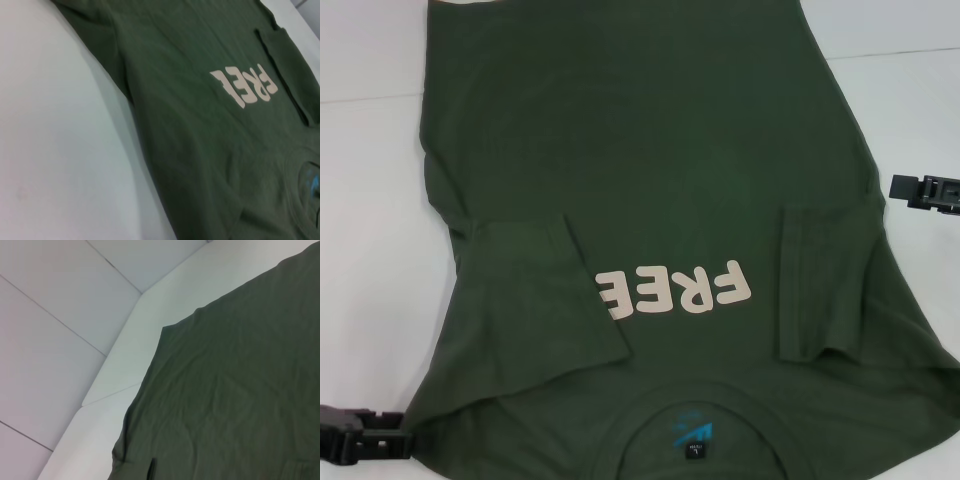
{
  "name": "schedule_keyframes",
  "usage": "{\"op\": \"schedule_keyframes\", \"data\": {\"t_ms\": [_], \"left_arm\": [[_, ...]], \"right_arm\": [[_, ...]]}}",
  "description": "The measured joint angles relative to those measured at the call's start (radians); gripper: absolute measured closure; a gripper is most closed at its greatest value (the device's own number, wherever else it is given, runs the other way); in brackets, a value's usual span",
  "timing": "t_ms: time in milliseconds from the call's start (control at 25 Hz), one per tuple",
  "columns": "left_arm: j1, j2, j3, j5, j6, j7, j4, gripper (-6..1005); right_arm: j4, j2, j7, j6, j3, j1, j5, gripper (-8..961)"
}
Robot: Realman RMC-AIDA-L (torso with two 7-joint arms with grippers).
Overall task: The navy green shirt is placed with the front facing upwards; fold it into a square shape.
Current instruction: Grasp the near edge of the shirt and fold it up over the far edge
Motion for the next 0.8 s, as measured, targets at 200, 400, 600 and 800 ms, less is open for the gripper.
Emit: {"op": "schedule_keyframes", "data": {"t_ms": [200, 400, 600, 800], "left_arm": [[0.000, -0.001, 0.019, -0.001, -0.001, -0.004, 0.000, 249], [-0.001, -0.001, 0.021, -0.004, -0.001, -0.004, 0.000, 252], [-0.002, -0.002, 0.022, -0.005, -0.001, -0.003, -0.002, 273], [-0.002, -0.004, 0.034, -0.005, -0.002, -0.003, -0.002, 294]], "right_arm": [[0.000, 0.000, 0.000, 0.005, 0.000, 0.000, 0.000, 71], [0.000, 0.000, 0.000, 0.007, 0.000, 0.000, 0.000, 69], [0.000, 0.000, 0.000, 0.008, 0.000, 0.000, 0.000, 70], [0.000, 0.000, 0.000, 0.008, 0.000, 0.001, 0.000, 71]]}}
